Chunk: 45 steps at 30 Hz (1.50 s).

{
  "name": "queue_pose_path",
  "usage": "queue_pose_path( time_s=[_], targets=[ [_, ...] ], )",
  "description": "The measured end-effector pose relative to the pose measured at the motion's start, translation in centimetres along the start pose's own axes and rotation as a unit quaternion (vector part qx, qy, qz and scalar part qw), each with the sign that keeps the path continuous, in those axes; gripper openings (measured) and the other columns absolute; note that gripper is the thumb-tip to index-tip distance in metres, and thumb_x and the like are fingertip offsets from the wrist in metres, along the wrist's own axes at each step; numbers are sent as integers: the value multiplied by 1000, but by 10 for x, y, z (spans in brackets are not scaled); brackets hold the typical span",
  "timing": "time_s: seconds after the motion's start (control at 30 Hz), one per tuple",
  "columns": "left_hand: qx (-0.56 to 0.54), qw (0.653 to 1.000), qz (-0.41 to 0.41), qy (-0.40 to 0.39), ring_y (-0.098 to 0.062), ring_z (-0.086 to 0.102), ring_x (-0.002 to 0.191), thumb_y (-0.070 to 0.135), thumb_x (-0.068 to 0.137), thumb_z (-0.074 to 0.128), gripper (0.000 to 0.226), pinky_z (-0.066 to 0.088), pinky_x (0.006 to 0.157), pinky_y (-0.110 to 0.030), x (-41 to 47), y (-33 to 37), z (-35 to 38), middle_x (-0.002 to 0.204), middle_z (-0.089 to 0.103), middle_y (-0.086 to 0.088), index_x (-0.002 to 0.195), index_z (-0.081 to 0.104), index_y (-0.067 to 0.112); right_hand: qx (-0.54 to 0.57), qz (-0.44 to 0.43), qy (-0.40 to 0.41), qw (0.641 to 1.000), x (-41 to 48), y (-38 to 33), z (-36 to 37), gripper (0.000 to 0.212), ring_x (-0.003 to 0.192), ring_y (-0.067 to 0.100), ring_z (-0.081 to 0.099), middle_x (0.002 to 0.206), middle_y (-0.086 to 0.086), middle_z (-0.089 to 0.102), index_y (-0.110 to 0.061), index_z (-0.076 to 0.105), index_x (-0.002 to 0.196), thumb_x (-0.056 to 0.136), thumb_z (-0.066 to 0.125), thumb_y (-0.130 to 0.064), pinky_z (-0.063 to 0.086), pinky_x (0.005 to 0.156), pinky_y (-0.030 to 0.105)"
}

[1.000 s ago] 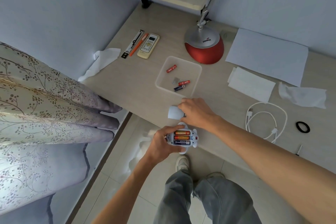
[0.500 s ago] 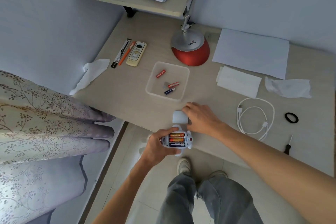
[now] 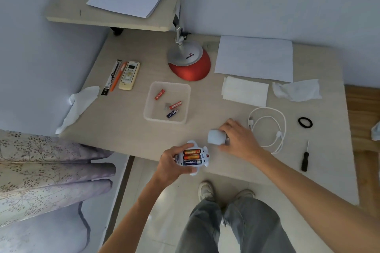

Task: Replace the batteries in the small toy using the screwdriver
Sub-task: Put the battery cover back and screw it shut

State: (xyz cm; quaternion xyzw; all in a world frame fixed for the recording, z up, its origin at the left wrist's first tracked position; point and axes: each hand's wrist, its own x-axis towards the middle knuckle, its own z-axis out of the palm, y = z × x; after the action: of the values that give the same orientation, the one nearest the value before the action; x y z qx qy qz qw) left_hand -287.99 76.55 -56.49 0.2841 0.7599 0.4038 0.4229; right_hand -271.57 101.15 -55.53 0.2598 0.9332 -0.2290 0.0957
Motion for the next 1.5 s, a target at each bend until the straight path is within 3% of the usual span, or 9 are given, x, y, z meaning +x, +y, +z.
queue_pose_path(
  time_s=[0.13,0.33,0.6,0.9,1.13,1.3,1.5],
  targets=[
    [0,1000,4,-6,-10,73,113,14,66,103,79,63,92,-26,10,5,1,123,76,4,138,72,24,35,17,7,999,-6,5,-19,46,108,22,60,114,-3,58,-23,61,119,76,77,-30,56,78,42],
    [-18,999,7,-29,-13,75,112,7,63,104,80,64,92,-29,33,19,12,122,78,2,137,73,22,88,4,62,994,-32,8,-57,48,93,18,60,109,-7,63,-25,63,120,76,80,-28,55,78,40],
    [-14,998,33,-59,-18,74,114,6,59,105,84,62,89,-25,62,36,33,125,76,1,136,74,21,131,-31,43,990,-40,-18,-52,51,99,11,52,109,-6,59,-21,64,124,78,83,-31,47,82,27],
    [-9,997,49,-65,-19,67,128,28,55,107,88,59,106,-44,64,35,34,139,71,9,136,73,32,142,-15,26,989,-34,-25,-24,54,100,14,53,108,-4,59,-19,67,127,78,82,-34,47,83,29],
    [-7,997,47,-63,-19,66,127,27,59,106,87,61,104,-42,63,37,34,140,69,10,139,71,32,111,-26,16,993,-29,-23,-26,54,102,16,52,106,-3,58,-20,66,130,79,79,-35,53,84,38],
    [-15,997,46,-57,-16,66,128,18,59,107,87,60,104,-40,61,39,35,141,70,14,138,71,28,103,-31,21,994,-27,-27,-26,58,103,14,52,110,-5,54,-26,63,135,81,79,-39,52,82,33],
    [-22,997,43,-55,-12,67,126,12,59,106,87,59,103,-31,60,41,34,140,71,16,138,72,23,105,-34,23,994,-23,-30,-24,59,102,14,51,108,-6,53,-28,64,134,79,80,-41,54,81,36]
  ],
)
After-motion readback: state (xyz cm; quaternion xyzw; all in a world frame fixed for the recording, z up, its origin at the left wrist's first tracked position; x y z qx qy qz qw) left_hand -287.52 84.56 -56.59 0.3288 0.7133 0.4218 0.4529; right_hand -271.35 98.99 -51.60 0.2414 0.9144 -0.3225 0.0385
